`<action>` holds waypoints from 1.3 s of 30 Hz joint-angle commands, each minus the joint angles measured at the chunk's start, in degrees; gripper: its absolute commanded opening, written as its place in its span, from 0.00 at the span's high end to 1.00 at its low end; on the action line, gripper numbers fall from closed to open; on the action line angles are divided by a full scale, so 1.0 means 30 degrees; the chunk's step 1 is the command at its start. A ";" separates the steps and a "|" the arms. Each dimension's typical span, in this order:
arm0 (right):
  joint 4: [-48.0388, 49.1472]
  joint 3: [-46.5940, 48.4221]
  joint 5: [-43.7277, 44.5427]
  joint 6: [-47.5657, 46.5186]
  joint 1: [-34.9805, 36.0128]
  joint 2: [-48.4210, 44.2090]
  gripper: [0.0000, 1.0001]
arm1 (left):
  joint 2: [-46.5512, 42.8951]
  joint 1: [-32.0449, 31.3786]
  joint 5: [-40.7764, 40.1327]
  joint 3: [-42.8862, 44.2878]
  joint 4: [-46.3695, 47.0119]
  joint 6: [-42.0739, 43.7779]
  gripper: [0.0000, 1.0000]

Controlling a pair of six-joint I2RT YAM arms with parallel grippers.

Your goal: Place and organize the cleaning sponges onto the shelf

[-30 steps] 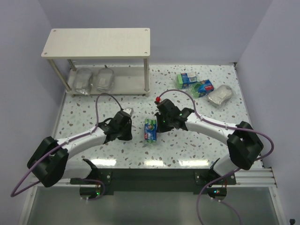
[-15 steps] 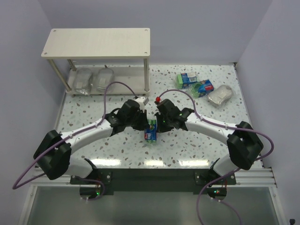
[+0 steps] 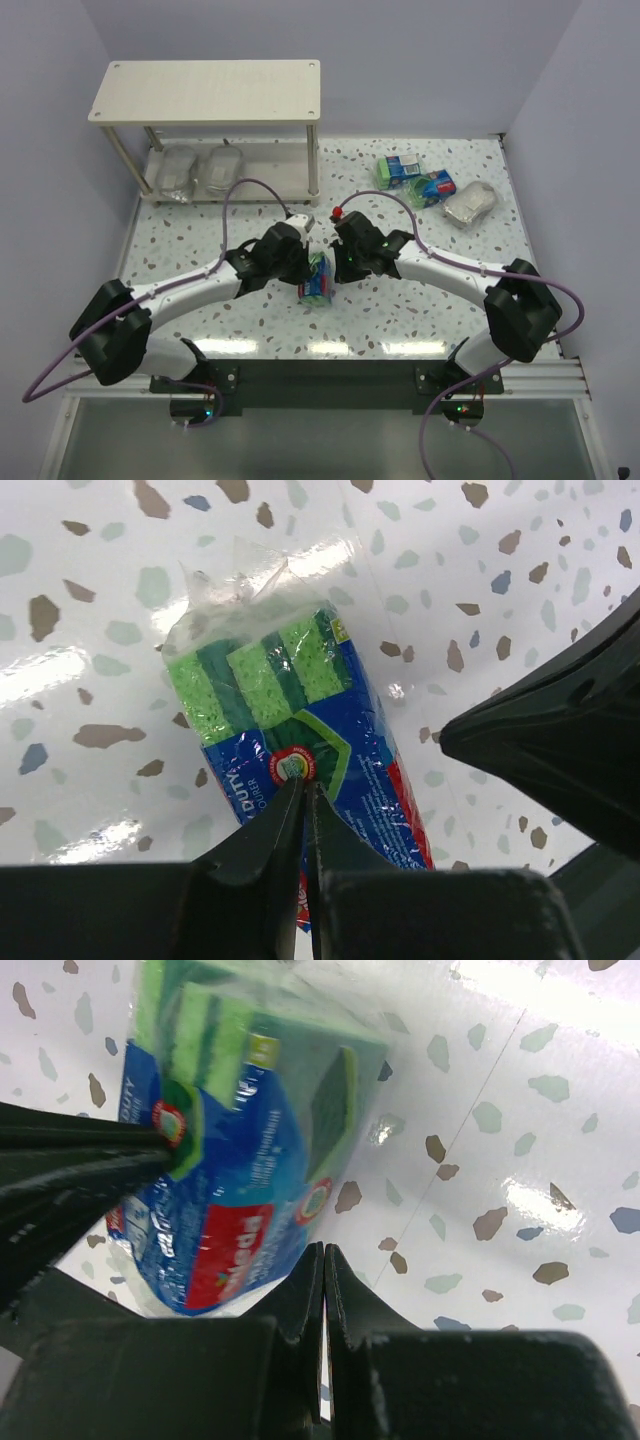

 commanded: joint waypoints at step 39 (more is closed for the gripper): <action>0.6437 -0.2186 -0.4278 0.2329 0.0511 0.0995 1.00 | 0.4378 0.1952 0.1185 0.3175 0.3990 0.0456 0.99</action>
